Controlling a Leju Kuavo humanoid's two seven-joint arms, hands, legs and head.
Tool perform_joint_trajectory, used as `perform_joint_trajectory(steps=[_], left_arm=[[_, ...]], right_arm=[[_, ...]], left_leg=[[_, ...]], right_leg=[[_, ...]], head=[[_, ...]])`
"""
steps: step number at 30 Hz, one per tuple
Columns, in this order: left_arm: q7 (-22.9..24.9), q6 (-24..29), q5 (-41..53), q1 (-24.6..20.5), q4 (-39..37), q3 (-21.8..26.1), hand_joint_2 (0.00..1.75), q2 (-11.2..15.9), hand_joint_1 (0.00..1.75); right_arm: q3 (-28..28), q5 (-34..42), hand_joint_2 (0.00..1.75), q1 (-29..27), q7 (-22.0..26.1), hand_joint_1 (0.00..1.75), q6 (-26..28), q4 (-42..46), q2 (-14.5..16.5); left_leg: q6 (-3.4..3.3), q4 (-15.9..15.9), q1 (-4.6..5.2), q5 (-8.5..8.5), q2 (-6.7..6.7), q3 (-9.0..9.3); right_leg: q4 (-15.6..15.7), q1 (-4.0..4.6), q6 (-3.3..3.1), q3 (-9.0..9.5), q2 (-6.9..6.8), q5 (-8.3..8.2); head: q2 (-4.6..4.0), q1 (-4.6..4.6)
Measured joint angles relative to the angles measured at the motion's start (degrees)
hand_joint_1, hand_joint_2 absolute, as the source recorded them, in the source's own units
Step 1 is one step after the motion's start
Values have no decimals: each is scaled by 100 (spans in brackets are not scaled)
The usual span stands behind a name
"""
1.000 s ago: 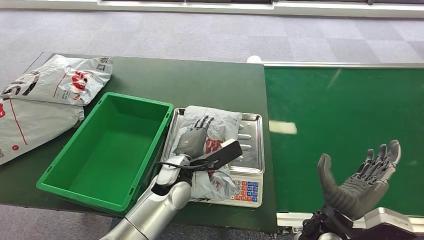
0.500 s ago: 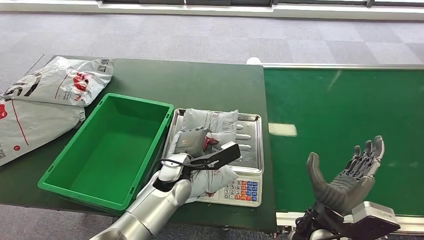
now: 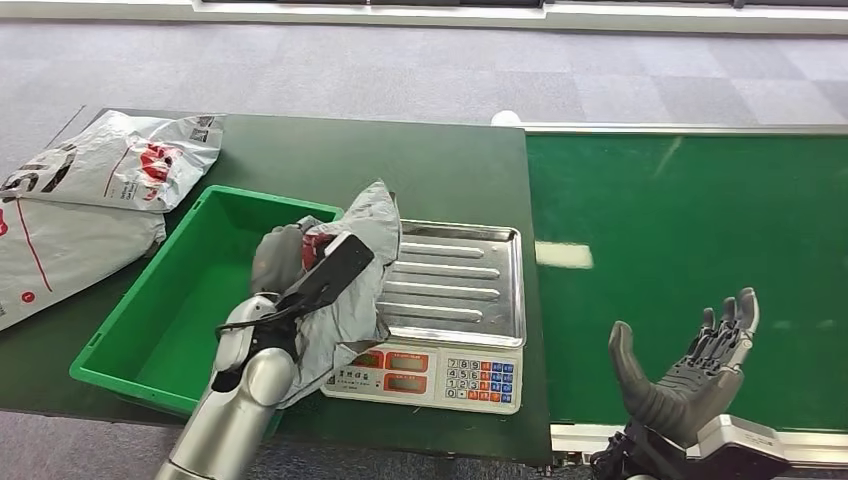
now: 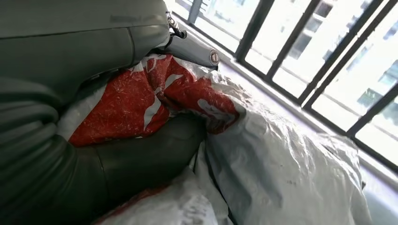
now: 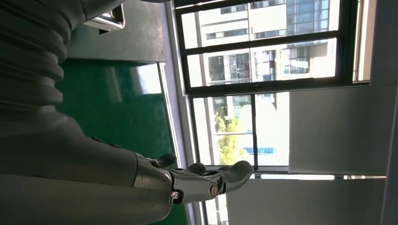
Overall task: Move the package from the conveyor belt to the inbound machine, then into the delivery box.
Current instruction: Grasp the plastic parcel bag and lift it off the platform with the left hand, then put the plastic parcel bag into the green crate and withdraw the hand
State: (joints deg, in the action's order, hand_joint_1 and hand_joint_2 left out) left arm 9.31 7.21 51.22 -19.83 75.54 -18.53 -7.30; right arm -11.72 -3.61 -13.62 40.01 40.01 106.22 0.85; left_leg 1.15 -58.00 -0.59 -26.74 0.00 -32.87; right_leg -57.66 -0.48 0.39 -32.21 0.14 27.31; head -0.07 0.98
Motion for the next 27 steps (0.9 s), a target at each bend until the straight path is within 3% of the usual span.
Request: perform_joint_trajectory(steps=[6,14,15,18,19,27], left_arm=[[-93,243,-170,76,902,636,175,427,175],[-150,432,-281,103,1182,940,175,665,175],[-159,478,-339,103,1184,997,175,708,148],[-207,514,-484,102,1172,1192,175,841,17],[-224,514,-505,103,1159,1252,175,880,0],[-264,364,-338,204,943,1435,175,952,0]], right_arm=[[0,-2,175,-104,1,0,1,1,0],[1,18,175,-124,1,0,1,1,0],[2,32,175,-132,1,0,1,2,0],[8,79,175,-162,1,0,1,2,-2],[9,94,175,-169,1,0,1,2,-7],[11,132,175,-173,1,0,1,1,-48]], left_leg=[[1,0,-2,1,-6,-15],[0,-1,1,1,-11,-21],[0,-1,2,1,-10,-21],[0,-1,3,1,-9,-21],[1,-1,2,1,-9,-21],[1,-1,1,1,-9,-24]], right_leg=[[-1,1,-1,-15,-7,2],[-1,-9,1,-16,-10,1],[-1,-8,1,-17,-9,1],[-1,-4,0,-20,-6,1],[-1,-3,0,-20,-6,1],[-1,-2,-1,-21,-6,2]], head=[[0,0],[0,0],[0,0],[0,0],[0,0],[0,0]])
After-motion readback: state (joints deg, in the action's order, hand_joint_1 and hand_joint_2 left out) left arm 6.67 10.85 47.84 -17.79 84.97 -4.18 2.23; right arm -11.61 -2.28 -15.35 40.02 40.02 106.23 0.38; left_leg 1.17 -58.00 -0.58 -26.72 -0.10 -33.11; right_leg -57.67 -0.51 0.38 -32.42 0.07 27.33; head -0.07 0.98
